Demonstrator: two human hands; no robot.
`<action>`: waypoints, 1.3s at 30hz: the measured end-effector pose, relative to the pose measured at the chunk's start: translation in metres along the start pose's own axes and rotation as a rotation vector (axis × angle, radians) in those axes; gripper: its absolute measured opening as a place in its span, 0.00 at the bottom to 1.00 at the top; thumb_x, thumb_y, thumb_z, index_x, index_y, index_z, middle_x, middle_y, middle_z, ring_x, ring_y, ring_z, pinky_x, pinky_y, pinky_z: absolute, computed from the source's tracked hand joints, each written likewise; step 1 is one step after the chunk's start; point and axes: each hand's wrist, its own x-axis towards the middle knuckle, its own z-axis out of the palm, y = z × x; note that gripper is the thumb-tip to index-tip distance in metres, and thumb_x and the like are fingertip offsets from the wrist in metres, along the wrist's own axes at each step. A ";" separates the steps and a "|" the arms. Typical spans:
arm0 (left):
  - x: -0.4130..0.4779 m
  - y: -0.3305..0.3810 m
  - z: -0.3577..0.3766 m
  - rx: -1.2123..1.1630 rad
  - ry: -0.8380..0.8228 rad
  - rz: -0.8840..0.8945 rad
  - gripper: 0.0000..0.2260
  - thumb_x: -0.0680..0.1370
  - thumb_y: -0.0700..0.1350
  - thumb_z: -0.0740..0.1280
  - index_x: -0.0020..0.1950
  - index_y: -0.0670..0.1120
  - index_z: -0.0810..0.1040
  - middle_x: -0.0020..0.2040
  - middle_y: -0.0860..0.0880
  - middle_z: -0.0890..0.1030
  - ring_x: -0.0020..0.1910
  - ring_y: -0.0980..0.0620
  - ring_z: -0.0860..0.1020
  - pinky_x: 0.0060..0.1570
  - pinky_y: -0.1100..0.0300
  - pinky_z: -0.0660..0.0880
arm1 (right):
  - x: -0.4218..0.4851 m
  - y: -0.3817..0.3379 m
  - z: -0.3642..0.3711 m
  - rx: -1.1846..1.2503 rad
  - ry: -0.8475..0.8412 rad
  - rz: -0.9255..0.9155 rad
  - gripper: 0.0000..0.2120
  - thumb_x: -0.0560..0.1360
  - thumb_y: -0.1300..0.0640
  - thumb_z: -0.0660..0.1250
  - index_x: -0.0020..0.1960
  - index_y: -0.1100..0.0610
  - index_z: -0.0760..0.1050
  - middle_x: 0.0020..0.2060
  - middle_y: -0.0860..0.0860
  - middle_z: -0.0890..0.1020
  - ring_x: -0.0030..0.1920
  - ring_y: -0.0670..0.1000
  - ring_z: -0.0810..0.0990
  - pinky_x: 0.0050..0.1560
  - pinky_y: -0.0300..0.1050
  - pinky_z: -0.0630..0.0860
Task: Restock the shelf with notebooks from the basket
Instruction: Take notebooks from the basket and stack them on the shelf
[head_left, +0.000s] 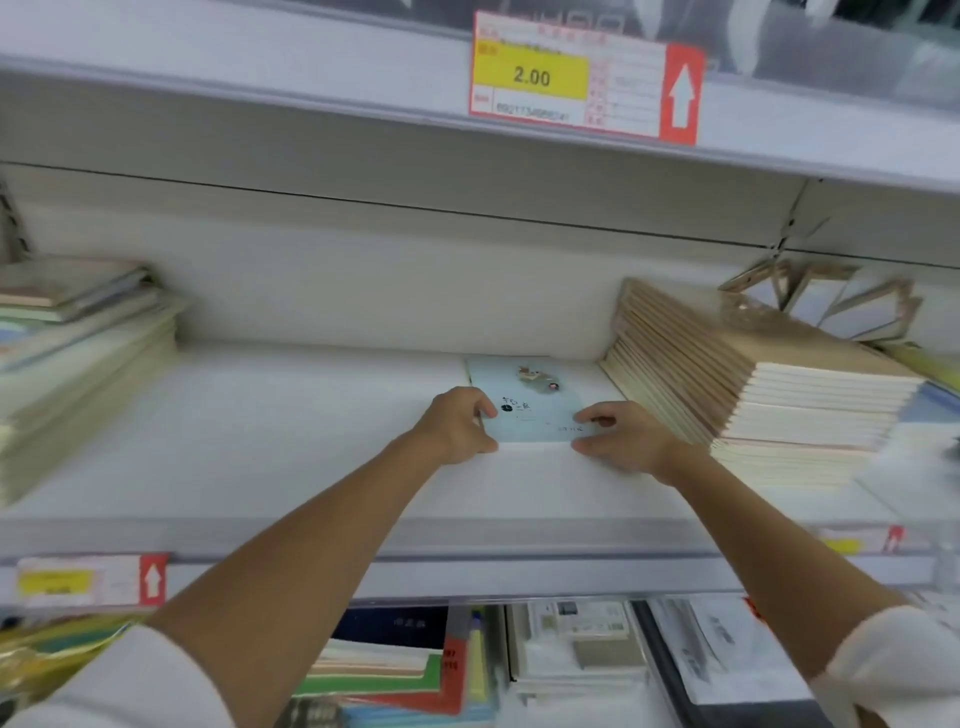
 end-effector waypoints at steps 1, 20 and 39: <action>0.003 -0.002 0.003 -0.001 0.036 0.002 0.16 0.71 0.36 0.74 0.56 0.44 0.78 0.62 0.44 0.75 0.48 0.47 0.77 0.51 0.58 0.76 | 0.003 0.003 0.003 -0.025 0.053 -0.023 0.17 0.70 0.59 0.76 0.58 0.56 0.80 0.50 0.50 0.77 0.47 0.47 0.75 0.47 0.37 0.69; -0.005 0.009 0.011 0.154 0.092 -0.065 0.20 0.78 0.38 0.63 0.70 0.47 0.69 0.66 0.45 0.73 0.61 0.42 0.75 0.61 0.54 0.72 | 0.005 0.012 0.005 0.001 0.124 -0.033 0.12 0.72 0.61 0.73 0.55 0.55 0.82 0.37 0.41 0.72 0.38 0.42 0.73 0.34 0.28 0.66; -0.303 -0.085 -0.167 0.145 0.675 -0.429 0.11 0.73 0.38 0.66 0.34 0.47 0.68 0.33 0.51 0.72 0.36 0.49 0.72 0.34 0.59 0.67 | -0.207 -0.236 0.195 0.324 -0.145 -0.545 0.08 0.72 0.65 0.68 0.42 0.54 0.82 0.38 0.46 0.82 0.37 0.38 0.77 0.39 0.24 0.70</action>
